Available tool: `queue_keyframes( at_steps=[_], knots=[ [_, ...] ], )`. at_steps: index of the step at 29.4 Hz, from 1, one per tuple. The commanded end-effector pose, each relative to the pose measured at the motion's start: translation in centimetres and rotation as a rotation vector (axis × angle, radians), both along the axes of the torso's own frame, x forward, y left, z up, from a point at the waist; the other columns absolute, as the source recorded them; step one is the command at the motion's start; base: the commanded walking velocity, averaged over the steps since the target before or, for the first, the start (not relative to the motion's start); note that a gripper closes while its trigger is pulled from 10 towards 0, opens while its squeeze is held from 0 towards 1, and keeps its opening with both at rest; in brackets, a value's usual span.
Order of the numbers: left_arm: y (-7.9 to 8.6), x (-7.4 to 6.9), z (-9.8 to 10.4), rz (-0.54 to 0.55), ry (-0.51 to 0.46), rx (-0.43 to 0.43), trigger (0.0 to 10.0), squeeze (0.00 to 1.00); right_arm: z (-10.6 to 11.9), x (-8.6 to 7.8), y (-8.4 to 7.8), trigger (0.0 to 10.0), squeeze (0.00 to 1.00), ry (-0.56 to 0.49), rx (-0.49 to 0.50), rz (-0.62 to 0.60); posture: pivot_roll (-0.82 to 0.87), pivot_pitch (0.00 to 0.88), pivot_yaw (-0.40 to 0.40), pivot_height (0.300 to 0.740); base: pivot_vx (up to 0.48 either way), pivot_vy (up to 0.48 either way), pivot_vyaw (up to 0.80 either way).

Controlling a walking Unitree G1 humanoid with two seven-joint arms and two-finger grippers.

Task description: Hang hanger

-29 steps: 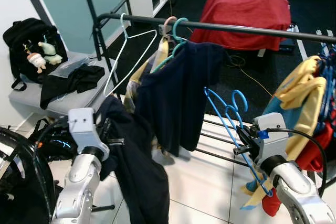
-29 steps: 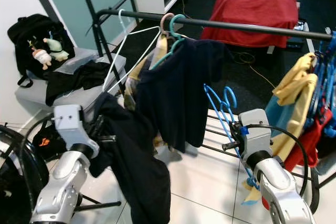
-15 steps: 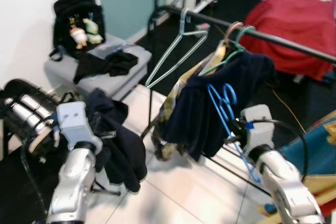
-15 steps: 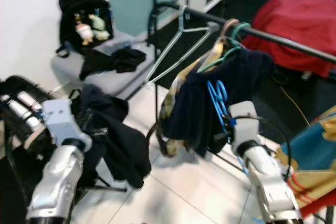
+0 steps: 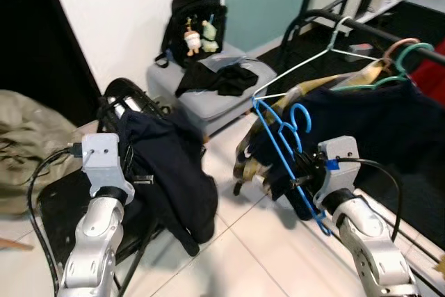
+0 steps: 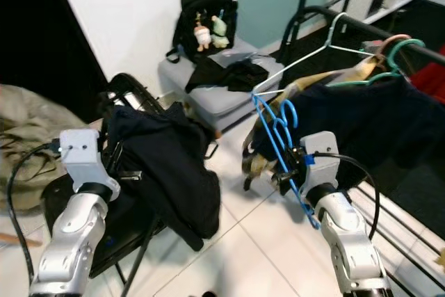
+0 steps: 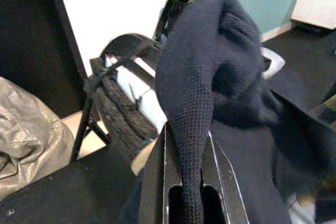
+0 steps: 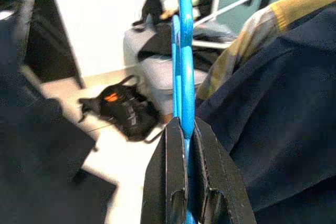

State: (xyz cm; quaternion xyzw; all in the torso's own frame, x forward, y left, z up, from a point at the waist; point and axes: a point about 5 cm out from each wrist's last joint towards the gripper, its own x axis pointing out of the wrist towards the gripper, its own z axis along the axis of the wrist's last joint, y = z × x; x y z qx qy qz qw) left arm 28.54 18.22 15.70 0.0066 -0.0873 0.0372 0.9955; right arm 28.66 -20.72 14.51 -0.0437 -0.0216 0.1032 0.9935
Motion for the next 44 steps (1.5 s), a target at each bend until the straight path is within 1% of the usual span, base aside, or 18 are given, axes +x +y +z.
queue_keyframes(
  at_steps=[1,3,4,5,6,7,10,11,12,19,22,26,29,31,33,35,39,44],
  knots=[
    [1.0,-0.4,0.3,0.022,-0.005,0.02,10.0,0.0,0.0,-0.1,0.4,10.0,0.0,-0.011,0.032,0.022,-0.02,0.151,0.011,0.74,0.0,0.0,0.79],
    [1.0,-0.4,0.3,0.015,0.001,0.018,10.0,0.0,0.0,-0.2,0.4,10.0,0.0,-0.01,0.036,0.023,-0.02,0.151,0.012,0.74,0.0,0.0,0.79],
    [0.8,-0.4,0.0,-0.049,0.018,0.005,10.0,0.0,0.0,-0.3,0.5,10.0,0.0,-0.012,0.045,0.025,-0.02,0.158,0.02,0.74,0.0,0.0,0.79],
    [0.3,-0.6,-0.3,-0.155,0.044,-0.026,10.0,0.0,0.1,-0.5,0.5,10.0,0.0,-0.018,0.075,0.033,-0.03,0.159,0.026,0.74,0.0,0.0,0.79],
    [0.3,-0.6,-0.3,-0.155,0.044,-0.026,10.0,0.0,0.1,-0.5,0.5,10.0,0.0,-0.018,0.075,0.033,-0.03,0.159,0.026,0.74,0.0,0.0,0.79],
    [0.1,-0.8,-0.5,-0.232,0.058,-0.047,10.0,0.0,0.3,-0.7,0.5,10.0,0.0,-0.023,0.109,0.044,-0.03,0.161,0.028,0.74,0.0,0.0,0.77],
    [0.1,-0.8,-0.5,-0.232,0.058,-0.047,10.0,0.0,0.3,-0.7,0.5,10.0,0.0,-0.023,0.109,0.044,-0.03,0.161,0.028,0.74,0.0,0.0,0.77],
    [0.2,-1.0,-0.7,-0.29,0.076,-0.069,10.0,0.0,0.5,-1.1,0.3,10.0,0.0,-0.028,0.153,0.059,-0.04,0.169,0.036,0.74,0.0,0.0,0.58],
    [0.3,-1.5,-1.1,-0.347,0.105,-0.061,10.0,0.0,1.0,-1.8,0.4,10.0,0.0,-0.049,0.215,0.106,-0.05,0.172,0.043,0.74,0.0,0.0,0.6],
    [0.1,-1.6,-1.2,-0.372,0.116,-0.057,10.0,0.0,1.3,-2.1,0.5,10.0,0.0,-0.066,0.246,0.129,-0.05,0.172,0.043,0.74,0.0,0.0,0.65],
    [-0.4,-1.9,-0.8,-0.42,0.105,-0.065,10.0,0.0,1.7,-2.1,0.8,10.0,0.0,-0.087,0.286,0.159,-0.04,0.175,0.032,0.74,0.0,0.0,0.77],
    [-0.4,-2.0,-1.0,-0.401,0.104,-0.088,10.0,0.0,2.0,-2.0,0.9,10.0,0.0,-0.094,0.309,0.184,-0.05,0.177,0.03,0.74,0.0,0.0,0.77],
    [0.0,-2.0,-1.1,-0.37,0.104,-0.11,10.0,0.0,2.0,-2.1,1.0,10.0,0.0,-0.093,0.312,0.195,-0.04,0.178,0.03,0.74,0.0,0.0,0.76],
    [0.4,-1.9,-1.0,-0.34,0.1,-0.119,10.0,0.0,2.1,-2.3,0.9,10.0,0.0,-0.098,0.343,0.2,-0.04,0.176,0.032,0.74,0.0,0.0,0.77],
    [0.6,-1.9,-1.0,-0.327,0.097,-0.117,10.0,0.0,2.2,-2.3,0.8,10.0,0.0,-0.104,0.365,0.205,-0.04,0.176,0.034,0.74,0.0,0.0,0.76],
    [0.9,-1.9,-1.0,-0.295,0.091,-0.12,10.0,0.0,2.6,-2.3,0.9,10.0,0.0,-0.122,0.418,0.221,-0.03,0.176,0.037,0.74,0.0,0.0,0.77],
    [1.3,-1.9,-1.0,-0.257,0.086,-0.123,10.0,0.0,2.7,-2.3,1.0,10.0,0.0,-0.125,0.434,0.236,-0.03,0.175,0.037,0.74,0.0,0.0,0.76],
    [1.4,-2.0,-1.0,-0.251,0.092,-0.119,10.0,0.0,2.7,-2.3,1.1,10.0,0.0,-0.123,0.449,0.248,-0.03,0.174,0.038,0.74,0.0,0.0,0.76]
  ],
)
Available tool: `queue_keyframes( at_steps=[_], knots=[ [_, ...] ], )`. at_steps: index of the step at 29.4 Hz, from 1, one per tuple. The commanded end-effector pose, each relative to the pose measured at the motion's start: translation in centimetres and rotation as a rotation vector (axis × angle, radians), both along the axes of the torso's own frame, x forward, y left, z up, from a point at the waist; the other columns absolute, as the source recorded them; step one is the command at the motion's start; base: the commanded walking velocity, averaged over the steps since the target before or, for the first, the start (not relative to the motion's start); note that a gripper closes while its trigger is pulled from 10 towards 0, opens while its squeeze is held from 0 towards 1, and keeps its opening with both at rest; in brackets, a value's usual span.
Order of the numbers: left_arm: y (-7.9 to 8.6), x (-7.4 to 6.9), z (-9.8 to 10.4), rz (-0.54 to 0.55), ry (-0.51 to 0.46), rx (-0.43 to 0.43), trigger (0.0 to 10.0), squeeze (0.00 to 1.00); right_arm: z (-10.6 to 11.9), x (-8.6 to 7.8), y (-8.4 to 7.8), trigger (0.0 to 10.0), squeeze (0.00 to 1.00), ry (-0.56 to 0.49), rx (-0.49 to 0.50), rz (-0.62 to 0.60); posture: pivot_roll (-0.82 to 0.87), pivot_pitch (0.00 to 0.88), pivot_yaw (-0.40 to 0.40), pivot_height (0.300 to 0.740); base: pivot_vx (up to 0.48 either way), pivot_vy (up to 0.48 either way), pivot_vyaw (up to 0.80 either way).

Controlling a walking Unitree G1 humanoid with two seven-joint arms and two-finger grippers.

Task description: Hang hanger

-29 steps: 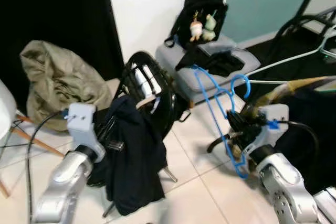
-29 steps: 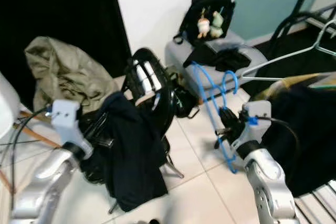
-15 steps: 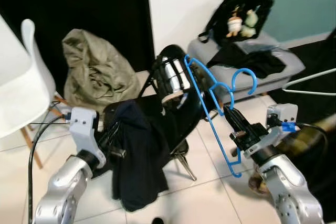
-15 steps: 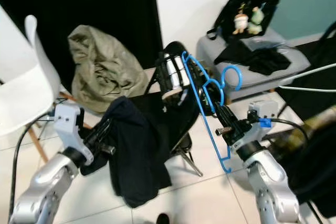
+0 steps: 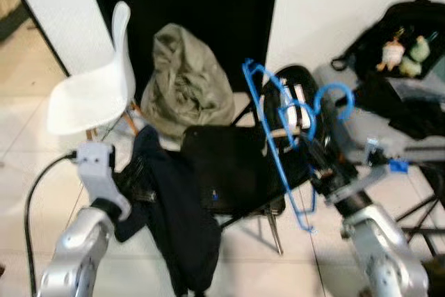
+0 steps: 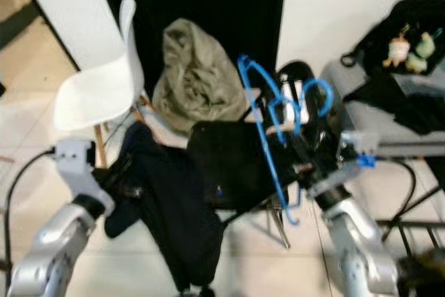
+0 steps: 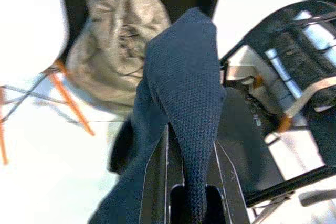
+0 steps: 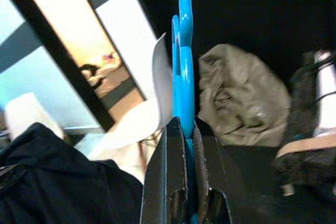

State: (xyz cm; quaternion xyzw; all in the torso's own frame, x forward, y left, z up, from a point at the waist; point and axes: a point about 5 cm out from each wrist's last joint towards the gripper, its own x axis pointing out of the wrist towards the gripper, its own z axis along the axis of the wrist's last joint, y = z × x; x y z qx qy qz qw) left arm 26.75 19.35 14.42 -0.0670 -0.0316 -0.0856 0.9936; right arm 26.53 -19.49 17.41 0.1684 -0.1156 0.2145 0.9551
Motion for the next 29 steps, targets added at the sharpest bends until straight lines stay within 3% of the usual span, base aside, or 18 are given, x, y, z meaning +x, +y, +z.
queue_keyframes(
  at_steps=[1,7,10,15,19,29],
  knots=[
    [0.3,-0.2,0.2,0.006,-0.014,0.009,10.0,0.0,-0.2,-0.3,0.0,10.0,0.0,0.014,0.01,0.015,-0.02,0.172,0.039,0.74,0.0,0.0,0.76],
    [0.3,-0.3,0.2,0.0,-0.011,0.012,10.0,0.0,-0.4,-0.5,0.6,10.0,0.0,0.018,-0.022,0.063,-0.02,0.172,0.038,0.74,0.0,0.0,0.76],
    [0.1,-0.1,0.3,-0.015,-0.009,0.008,10.0,0.0,-0.8,-0.6,1.4,10.0,0.0,0.032,-0.096,0.121,-0.02,0.177,0.035,0.74,0.0,0.0,0.76],
    [0.0,0.2,0.4,-0.019,-0.009,0.008,10.0,0.0,-1.1,-0.7,1.7,10.0,0.0,0.046,-0.129,0.151,-0.02,0.183,0.033,0.74,0.0,0.0,0.76],
    [0.2,0.5,0.4,-0.011,-0.006,-0.023,10.0,0.0,-1.8,-0.4,2.1,10.0,0.0,0.082,-0.228,0.157,-0.02,0.185,0.032,0.74,0.0,0.0,0.76],
    [-0.3,1.4,0.7,-0.059,-0.015,0.024,10.0,0.0,-1.9,0.3,1.1,10.0,0.0,0.107,-0.208,0.064,-0.02,0.185,0.036,0.74,0.0,0.0,0.76]
  ],
)
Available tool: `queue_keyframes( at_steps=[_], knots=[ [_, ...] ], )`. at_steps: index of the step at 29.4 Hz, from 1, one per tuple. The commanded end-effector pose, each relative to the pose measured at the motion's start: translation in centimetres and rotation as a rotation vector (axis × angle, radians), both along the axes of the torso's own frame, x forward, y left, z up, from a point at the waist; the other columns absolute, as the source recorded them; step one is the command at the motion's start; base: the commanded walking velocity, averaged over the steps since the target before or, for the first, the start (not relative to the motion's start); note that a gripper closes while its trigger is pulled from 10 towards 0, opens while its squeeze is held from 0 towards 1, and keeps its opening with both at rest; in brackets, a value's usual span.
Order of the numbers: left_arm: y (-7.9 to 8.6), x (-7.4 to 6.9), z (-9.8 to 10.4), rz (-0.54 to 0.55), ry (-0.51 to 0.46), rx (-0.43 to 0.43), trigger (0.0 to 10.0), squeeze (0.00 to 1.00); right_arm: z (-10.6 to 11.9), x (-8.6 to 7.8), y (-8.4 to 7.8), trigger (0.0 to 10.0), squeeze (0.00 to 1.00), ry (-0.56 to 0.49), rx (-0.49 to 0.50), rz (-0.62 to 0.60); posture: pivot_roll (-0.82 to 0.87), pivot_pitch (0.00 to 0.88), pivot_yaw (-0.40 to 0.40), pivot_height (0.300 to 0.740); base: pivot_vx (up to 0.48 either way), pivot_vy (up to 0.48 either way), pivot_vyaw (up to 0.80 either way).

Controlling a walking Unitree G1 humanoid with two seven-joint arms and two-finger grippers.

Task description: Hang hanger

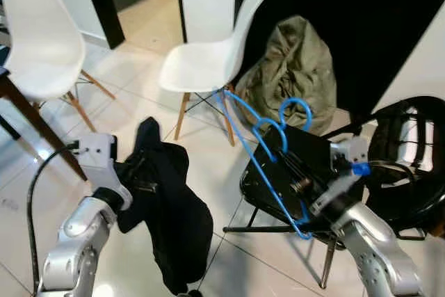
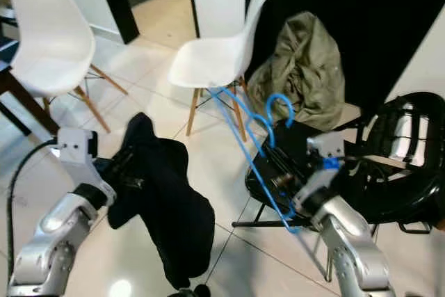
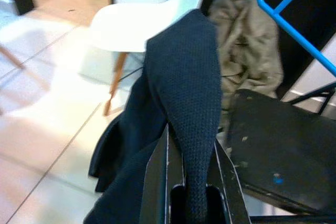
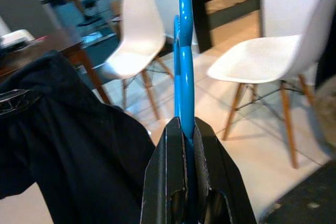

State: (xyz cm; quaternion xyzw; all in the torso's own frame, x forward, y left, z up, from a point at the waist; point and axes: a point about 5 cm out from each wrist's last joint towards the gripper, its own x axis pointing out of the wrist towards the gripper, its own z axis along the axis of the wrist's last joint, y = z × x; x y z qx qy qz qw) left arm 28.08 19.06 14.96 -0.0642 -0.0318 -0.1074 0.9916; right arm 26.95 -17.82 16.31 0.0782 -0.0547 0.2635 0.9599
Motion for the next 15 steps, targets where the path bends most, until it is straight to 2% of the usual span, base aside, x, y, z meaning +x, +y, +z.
queue_keyframes(
  at_steps=[1,4,8,10,12,15],
  knots=[
    [-0.1,0.3,0.2,-0.024,-0.007,0.022,10.0,0.0,-0.8,0.0,-0.7,10.0,0.0,0.045,0.002,-0.048,-0.02,0.185,0.036,0.74,0.0,0.0,0.74],
    [0.0,0.6,0.0,-0.027,0.015,0.006,10.0,0.0,-1.1,0.5,-1.6,10.0,0.0,0.086,0.038,-0.13,-0.02,0.183,0.044,0.74,0.0,0.0,0.0],
    [0.1,0.6,-0.1,-0.018,0.022,0.003,10.0,0.0,-1.3,0.7,-1.9,10.0,0.0,0.101,0.047,-0.155,-0.02,0.183,0.044,0.74,0.124,0.0,0.0],
    [0.1,0.7,-0.1,-0.018,0.022,0.004,10.0,0.0,-1.2,0.7,-1.8,10.0,0.0,0.091,0.044,-0.156,-0.02,0.182,0.047,0.74,0.27,0.0,0.0],
    [0.1,0.9,-0.1,-0.02,0.02,0.006,10.0,0.0,-1.0,0.7,-1.2,10.0,0.0,0.065,-0.011,-0.133,-0.02,0.181,0.045,0.74,0.291,0.0,0.0],
    [0.1,1.0,-0.1,-0.021,0.017,0.01,10.0,0.0,-1.0,0.7,-1.0,10.0,0.0,0.054,-0.04,-0.121,-0.02,0.18,0.041,0.74,0.3,0.0,0.8]
  ],
)
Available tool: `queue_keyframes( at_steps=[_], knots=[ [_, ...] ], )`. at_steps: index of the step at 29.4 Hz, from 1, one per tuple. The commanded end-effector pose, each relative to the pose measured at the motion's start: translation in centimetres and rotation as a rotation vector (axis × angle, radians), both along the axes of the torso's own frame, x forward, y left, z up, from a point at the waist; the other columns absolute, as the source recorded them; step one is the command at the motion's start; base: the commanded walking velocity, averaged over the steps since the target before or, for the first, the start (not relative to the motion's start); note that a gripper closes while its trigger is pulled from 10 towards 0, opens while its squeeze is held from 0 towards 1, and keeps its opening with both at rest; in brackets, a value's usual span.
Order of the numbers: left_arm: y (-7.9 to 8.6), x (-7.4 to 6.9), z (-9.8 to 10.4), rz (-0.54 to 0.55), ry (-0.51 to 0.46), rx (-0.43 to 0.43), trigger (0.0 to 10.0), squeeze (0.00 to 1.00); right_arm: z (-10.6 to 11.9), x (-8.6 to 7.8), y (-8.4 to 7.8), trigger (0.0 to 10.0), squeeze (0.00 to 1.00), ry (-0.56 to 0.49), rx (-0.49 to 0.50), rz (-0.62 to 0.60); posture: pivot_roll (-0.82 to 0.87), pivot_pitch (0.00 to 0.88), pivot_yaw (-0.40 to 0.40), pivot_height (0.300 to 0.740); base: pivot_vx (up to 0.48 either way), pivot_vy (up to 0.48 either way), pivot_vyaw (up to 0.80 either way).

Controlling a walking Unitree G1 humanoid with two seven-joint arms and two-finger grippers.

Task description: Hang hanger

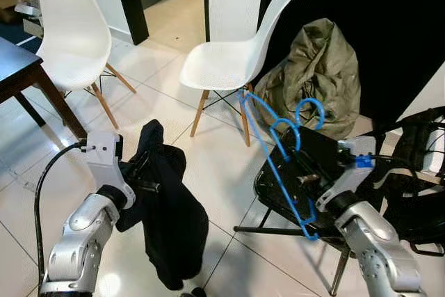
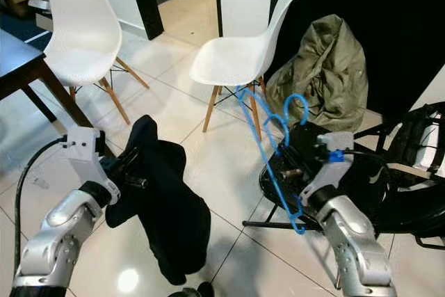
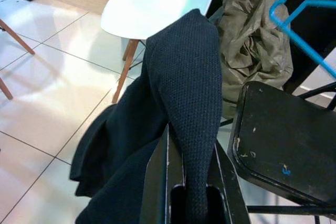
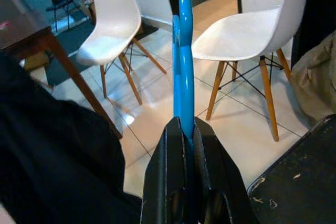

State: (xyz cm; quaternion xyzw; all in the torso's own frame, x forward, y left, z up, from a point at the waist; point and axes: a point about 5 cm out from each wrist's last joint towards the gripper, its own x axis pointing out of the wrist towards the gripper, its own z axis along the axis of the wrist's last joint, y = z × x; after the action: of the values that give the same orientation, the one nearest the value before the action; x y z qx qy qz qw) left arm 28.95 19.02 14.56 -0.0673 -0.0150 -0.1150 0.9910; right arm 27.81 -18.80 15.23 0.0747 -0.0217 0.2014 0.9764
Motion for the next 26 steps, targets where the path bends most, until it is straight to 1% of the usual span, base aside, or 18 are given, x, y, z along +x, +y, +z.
queue_keyframes(
  at_steps=[1,8,19,26],
  knots=[
    [0.15,0.09,0.33,-0.004,-0.016,0.012,10.0,0.0,0.08,-0.19,0.0,10.0,0.0,-0.018,-0.021,0.003,-0.02,0.18,0.041,0.74,0.3,0.0,0.8],
    [0.03,0.12,0.24,-0.011,-0.017,0.018,10.0,0.0,0.17,-0.38,0.34,10.0,0.0,-0.029,-0.036,0.031,-0.02,0.179,0.039,0.74,0.303,0.0,0.8],
    [0.04,0.17,0.18,-0.012,-0.018,0.021,10.0,0.0,0.11,-0.38,0.4,10.0,0.0,-0.027,-0.039,0.035,-0.02,0.18,0.038,0.74,0.304,0.0,0.8],
    [0.06,0.2,0.17,-0.013,-0.021,0.025,10.0,0.0,0.07,-0.31,0.3,10.0,0.0,-0.023,-0.031,0.029,-0.02,0.179,0.039,0.74,0.305,0.0,0.0]
  ],
)
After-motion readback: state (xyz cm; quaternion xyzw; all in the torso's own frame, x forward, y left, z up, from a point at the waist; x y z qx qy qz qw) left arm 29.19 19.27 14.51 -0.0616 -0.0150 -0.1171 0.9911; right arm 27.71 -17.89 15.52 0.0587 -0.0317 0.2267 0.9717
